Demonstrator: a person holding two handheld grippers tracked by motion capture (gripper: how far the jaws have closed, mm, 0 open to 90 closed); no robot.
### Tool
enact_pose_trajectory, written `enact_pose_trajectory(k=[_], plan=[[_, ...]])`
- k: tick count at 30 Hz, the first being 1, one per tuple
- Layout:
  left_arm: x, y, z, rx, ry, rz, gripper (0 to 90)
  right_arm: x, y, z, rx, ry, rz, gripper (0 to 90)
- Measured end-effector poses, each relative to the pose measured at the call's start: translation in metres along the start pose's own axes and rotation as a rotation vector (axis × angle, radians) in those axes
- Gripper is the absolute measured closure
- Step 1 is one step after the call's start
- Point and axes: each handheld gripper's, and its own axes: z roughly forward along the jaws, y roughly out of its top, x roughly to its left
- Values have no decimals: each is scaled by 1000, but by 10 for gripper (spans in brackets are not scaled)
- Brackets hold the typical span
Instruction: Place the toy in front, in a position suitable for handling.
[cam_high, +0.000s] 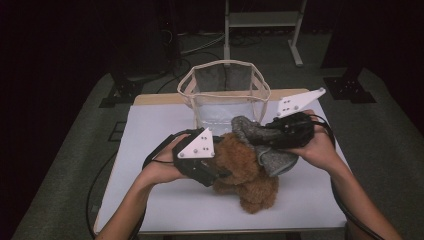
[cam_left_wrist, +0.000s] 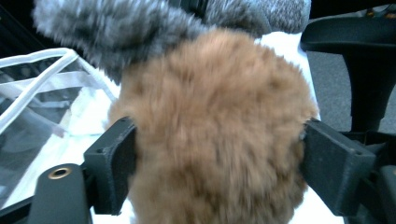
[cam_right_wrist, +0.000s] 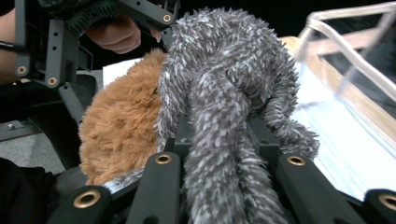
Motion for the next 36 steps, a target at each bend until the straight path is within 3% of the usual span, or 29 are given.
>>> enact_pose_trajectory(k=[1, 2, 6, 7, 8, 10, 11, 13, 15, 21, 26, 31, 36], plan=[[0, 0, 0, 0, 0, 0, 190, 0, 0, 0, 0, 0, 0, 699], [-2, -4, -6, -1, 2, 9, 193, 3, 3, 15, 2, 30, -10, 698], [-5, -21, -8, 44, 17, 5, 230, 8, 3, 46, 40, 50, -38, 698], [-4, -27, -9, 46, 20, -3, 234, 8, 1, 51, 42, 58, -32, 697], [-4, -44, -14, 35, 38, -45, 238, 8, -2, 58, 39, 66, -24, 697], [-4, -61, -21, 32, 61, -69, 241, 6, -9, 69, 50, 80, -15, 697], [-4, -61, -21, 32, 61, -69, 241, 4, -14, 75, 64, 82, -12, 696], [-6, -85, -29, 30, 87, -103, 241, 2, -26, 84, 97, 85, 6, 695], [-7, -91, -30, 30, 92, -111, 241, 0, -36, 90, 104, 99, 30, 695], [-9, -117, -33, 32, 102, -150, 238, 1, -52, 88, 73, 105, 65, 692], [-10, -125, -35, 36, 105, -160, 237, 1, -62, 84, 66, 101, 77, 688], [-10, -128, -39, 42, 111, -149, 237, -1, -75, 72, 46, 92, 102, 685], [-10, -116, -49, -28, 121, -110, 237, 0, -78, 75, 43, 102, 109, 685]])
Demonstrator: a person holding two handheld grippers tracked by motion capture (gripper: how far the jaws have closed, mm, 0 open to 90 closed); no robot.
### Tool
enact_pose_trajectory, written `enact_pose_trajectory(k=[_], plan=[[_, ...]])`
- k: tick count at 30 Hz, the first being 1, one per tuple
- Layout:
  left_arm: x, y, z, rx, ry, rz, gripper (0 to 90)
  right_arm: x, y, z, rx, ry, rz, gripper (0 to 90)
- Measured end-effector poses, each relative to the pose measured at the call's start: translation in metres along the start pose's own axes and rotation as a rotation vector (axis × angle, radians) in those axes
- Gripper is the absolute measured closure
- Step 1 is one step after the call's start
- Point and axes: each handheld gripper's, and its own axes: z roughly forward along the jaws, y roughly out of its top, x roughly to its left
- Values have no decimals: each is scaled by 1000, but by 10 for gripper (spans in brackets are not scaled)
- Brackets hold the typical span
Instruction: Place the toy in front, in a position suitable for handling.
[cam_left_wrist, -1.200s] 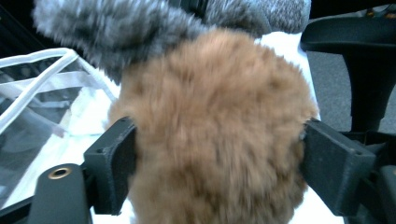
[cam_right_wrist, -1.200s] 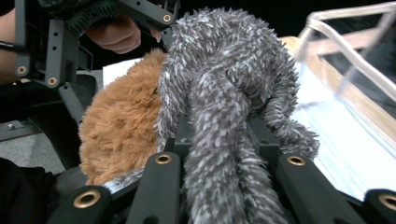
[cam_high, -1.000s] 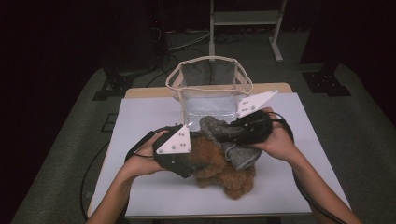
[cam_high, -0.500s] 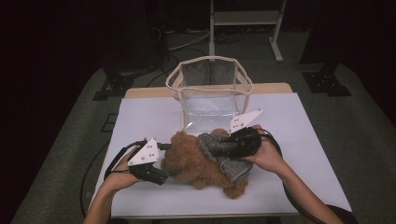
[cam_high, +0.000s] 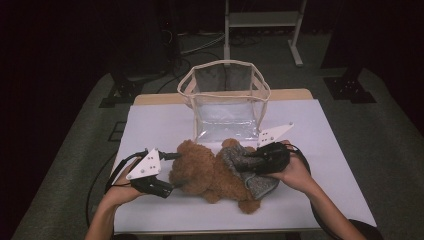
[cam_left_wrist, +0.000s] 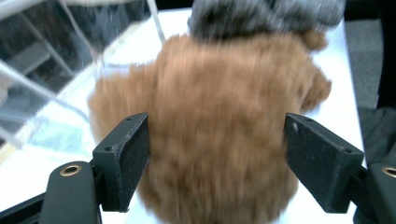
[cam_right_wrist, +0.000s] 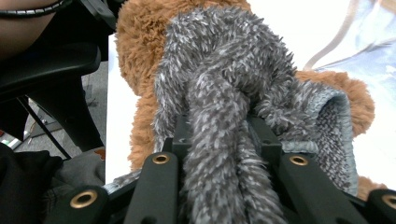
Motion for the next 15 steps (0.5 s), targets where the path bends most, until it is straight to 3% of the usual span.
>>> enact_pose_trajectory(k=[3, 4, 5, 10, 15], plan=[[-3, 3, 5, 11, -21, 24, 237, 3, 4, 10, 12, 16, -12, 684], [-4, 2, 13, 48, -34, 39, 237, 4, 6, 12, 16, 19, -19, 683], [-4, 2, 13, 48, -34, 39, 237, 4, 6, 12, 16, 19, -19, 683], [1, -18, 20, 80, -27, -11, 227, 1, 4, 9, 29, 5, -16, 681], [4, -29, 22, 100, -22, -39, 210, -6, -11, -7, 35, -21, 29, 681]])
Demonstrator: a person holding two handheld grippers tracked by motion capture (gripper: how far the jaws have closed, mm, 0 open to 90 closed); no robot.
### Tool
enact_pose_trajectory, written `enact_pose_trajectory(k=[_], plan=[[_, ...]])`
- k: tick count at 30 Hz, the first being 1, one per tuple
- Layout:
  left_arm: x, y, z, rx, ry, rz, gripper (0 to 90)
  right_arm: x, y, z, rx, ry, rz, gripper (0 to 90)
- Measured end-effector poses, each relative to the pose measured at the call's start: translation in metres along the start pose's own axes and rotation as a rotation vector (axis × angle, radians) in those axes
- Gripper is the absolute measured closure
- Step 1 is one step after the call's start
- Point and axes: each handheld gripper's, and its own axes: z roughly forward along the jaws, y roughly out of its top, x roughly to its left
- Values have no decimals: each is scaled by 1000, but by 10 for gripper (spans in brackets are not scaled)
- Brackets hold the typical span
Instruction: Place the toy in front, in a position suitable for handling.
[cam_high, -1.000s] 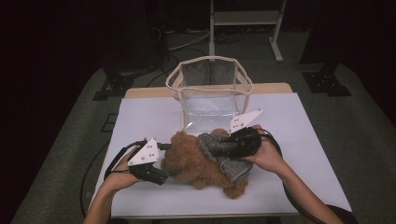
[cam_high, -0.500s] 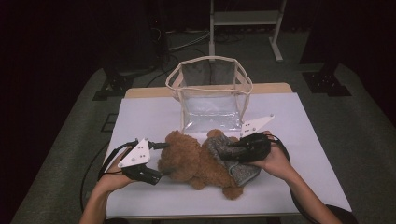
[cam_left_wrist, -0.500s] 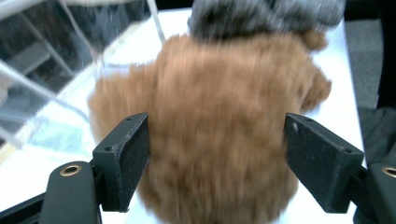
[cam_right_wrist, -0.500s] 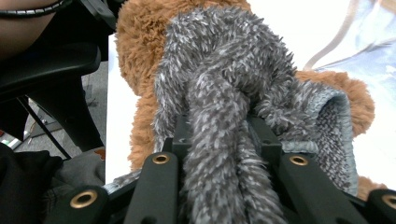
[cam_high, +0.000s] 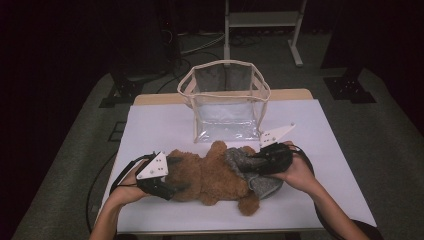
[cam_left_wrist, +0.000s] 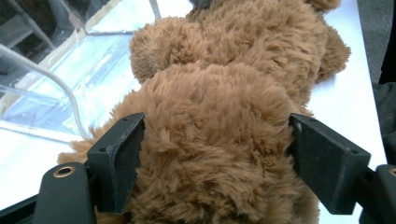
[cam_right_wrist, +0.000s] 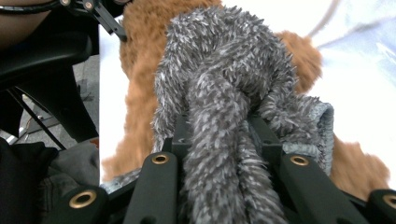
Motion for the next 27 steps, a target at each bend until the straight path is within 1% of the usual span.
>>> enact_pose_trajectory(k=[5, 6, 7, 9, 11, 13, 14, 15, 17, 18, 19, 22, 23, 24, 25, 26, 27], plan=[[2, -3, 2, 9, 4, -10, 197, -5, -22, -9, 3, -21, 48, 677], [2, -3, 2, 9, 4, -10, 197, -5, -22, -9, 3, -21, 48, 677], [3, -3, 3, 5, 3, -15, 197, -8, -33, -9, -2, -14, 79, 677], [3, -3, 3, 9, 2, -12, 195, -10, -40, -7, -5, -5, 100, 677], [4, -3, 3, 6, 2, -16, 194, -11, -47, -6, 8, -8, 109, 677], [4, -4, 3, 4, 3, -21, 193, -12, -54, -8, 30, -26, 121, 677], [4, -4, 3, 4, 3, -21, 191, -12, -54, -8, 30, -26, 121, 677], [5, -5, 3, 1, 2, -21, 191, -15, -64, -14, 41, -46, 143, 677], [5, -6, 4, -6, 0, -24, 190, -17, -76, -25, 44, -73, 170, 677], [5, -6, 4, -6, 0, -24, 190, -17, -76, -25, 44, -73, 170, 677], [5, -6, 4, -6, -2, -26, 190, -18, -82, -33, 43, -88, 186, 677], [5, -5, 5, -2, -4, -20, 189, -20, -103, -61, 34, -159, 236, 676], [4, -5, 5, -3, -5, -19, 184, -21, -116, -79, 29, -204, 263, 674], [4, -5, 6, -1, -3, -17, 184, -21, -116, -79, 29, -204, 263, 674], [4, -4, 7, -2, -3, -18, 183, -21, -129, -93, 50, -263, 278, 670], [4, -4, 7, -2, -3, -18, 182, -21, -129, -93, 50, -263, 278, 670], [4, -4, 7, -1, -1, -18, 181, -23, -142, -102, 65, -298, 305, 645]])
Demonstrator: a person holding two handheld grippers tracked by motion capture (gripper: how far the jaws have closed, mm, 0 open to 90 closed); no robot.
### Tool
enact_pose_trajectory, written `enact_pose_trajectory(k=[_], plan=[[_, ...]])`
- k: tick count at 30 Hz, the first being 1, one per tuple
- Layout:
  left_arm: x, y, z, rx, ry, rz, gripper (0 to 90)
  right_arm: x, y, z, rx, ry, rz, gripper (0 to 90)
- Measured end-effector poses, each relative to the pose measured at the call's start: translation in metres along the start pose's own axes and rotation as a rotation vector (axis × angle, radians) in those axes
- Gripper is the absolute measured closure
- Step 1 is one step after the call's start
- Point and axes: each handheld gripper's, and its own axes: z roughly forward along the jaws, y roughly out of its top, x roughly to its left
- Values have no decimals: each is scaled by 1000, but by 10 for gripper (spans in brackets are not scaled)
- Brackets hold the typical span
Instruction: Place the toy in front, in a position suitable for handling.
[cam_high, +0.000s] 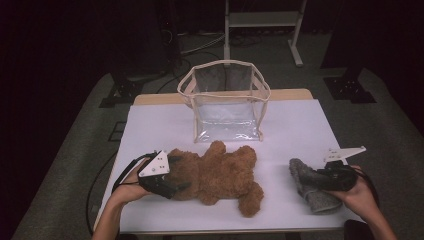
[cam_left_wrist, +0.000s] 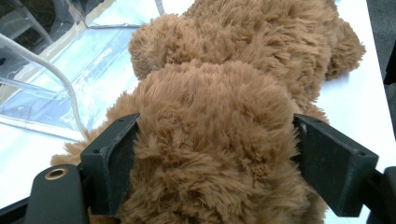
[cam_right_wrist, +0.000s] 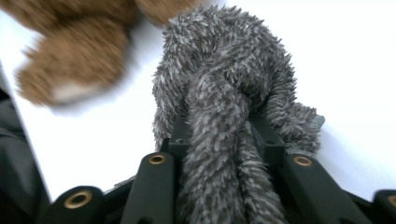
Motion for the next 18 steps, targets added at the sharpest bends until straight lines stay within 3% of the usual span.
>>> enact_pose_trajectory(k=[3, 4, 5, 6, 9, 15, 18], plan=[[0, 0, 1, 2, 1, 1, 177, -5, -10, 0, 25, -35, 12, 581], [0, 1, 1, 5, 1, 1, 176, -10, -17, 0, 24, -46, 23, 511], [0, 1, 1, 5, 1, 1, 176, -10, -17, 0, 24, -46, 23, 511], [1, 1, 1, 11, 0, 7, 176, -9, -16, -1, -2, -44, 20, 452], [2, 1, 1, 10, -1, 6, 176, -1, -6, -2, -32, -42, -19, 386], [3, 1, 0, 13, -1, 11, 172, 14, 22, 1, -49, -36, -106, 349], [3, 2, 0, 16, 2, 14, 170, 21, 33, 2, -67, 5, -124, 348]])
